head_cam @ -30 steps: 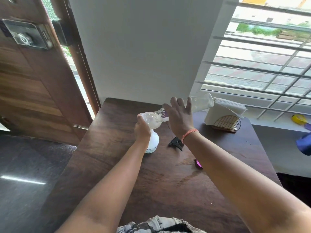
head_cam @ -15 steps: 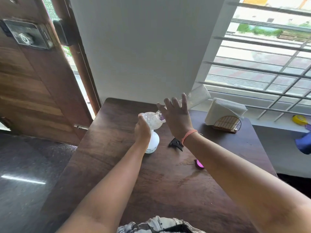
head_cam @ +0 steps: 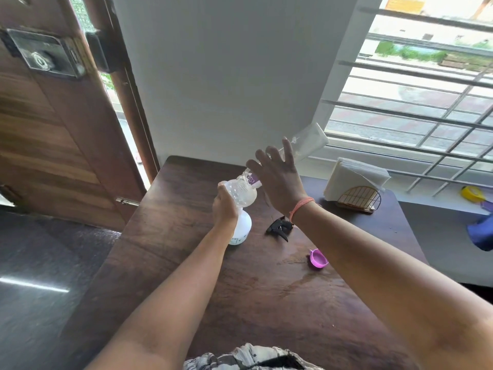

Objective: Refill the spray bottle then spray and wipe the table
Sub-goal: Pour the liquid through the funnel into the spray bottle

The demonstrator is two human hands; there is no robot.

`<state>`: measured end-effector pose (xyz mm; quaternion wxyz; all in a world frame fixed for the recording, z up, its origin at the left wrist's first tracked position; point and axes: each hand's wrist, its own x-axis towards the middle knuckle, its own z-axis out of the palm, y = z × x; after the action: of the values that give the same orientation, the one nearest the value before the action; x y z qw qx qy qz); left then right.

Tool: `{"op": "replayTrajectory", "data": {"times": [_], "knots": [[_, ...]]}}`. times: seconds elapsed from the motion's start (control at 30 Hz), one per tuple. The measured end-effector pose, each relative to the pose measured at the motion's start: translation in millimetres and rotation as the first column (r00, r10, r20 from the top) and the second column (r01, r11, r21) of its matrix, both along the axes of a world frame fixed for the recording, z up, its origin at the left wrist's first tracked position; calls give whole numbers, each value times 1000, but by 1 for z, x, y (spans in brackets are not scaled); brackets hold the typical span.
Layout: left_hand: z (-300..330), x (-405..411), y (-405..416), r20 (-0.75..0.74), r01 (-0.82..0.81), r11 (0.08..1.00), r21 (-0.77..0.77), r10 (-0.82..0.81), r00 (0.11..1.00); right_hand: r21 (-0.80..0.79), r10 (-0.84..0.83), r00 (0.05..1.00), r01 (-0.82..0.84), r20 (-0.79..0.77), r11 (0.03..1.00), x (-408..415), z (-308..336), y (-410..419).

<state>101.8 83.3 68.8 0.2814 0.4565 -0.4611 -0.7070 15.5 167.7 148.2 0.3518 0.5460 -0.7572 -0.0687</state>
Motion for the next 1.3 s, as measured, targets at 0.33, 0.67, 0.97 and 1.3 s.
{"op": "replayTrajectory", "data": {"times": [0.33,0.67,0.97,1.3], "knots": [[-3,-1,-2,8,5,1000,16,-5,1000,50,121,983,-115,-140,992,0,4,-3],[-2,2,-1,10,-3,999,52,2,1000,-14,168,979,-171,-119,985,-6,6,-8],[-2,1,-4,1,-4,998,68,4,1000,25,141,984,-139,-112,990,-4,1,-6],[-1,2,-3,-28,-2,996,85,4,1000,-67,17,998,-13,59,998,-6,-3,0]]}}
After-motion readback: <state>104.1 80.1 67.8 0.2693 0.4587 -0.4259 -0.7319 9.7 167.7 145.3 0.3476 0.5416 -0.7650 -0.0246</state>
